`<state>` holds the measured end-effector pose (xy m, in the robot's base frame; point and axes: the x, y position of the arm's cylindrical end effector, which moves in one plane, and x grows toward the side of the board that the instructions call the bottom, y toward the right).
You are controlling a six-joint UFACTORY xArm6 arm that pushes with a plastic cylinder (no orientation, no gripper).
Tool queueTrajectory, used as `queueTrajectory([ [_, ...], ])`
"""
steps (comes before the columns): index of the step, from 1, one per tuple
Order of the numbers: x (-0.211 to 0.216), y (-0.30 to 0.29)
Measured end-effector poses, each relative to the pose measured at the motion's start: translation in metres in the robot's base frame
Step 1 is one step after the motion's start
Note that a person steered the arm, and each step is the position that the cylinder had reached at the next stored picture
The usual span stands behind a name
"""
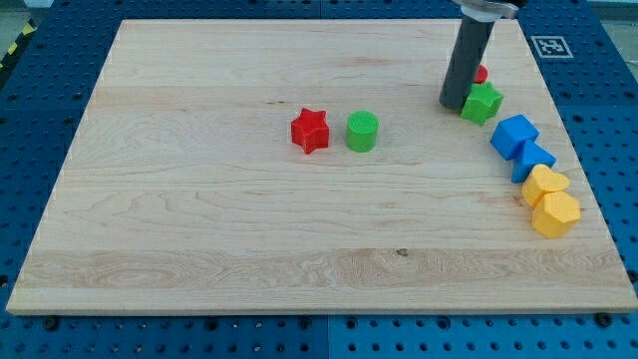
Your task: Slide the red star to the top left of the green circle
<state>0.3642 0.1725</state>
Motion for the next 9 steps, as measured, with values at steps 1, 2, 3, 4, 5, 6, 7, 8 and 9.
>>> queueTrajectory([
  [1, 0.004, 0.013],
  [2, 0.014, 0.008],
  [3, 0.019, -0.036],
  [4, 0.020, -0.096],
  [5, 0.019, -0.150],
  [6, 0.019, -0.206],
  [7, 0.033, -0.251],
  [8, 0.090, -0.252],
  [9, 0.106, -0.233],
])
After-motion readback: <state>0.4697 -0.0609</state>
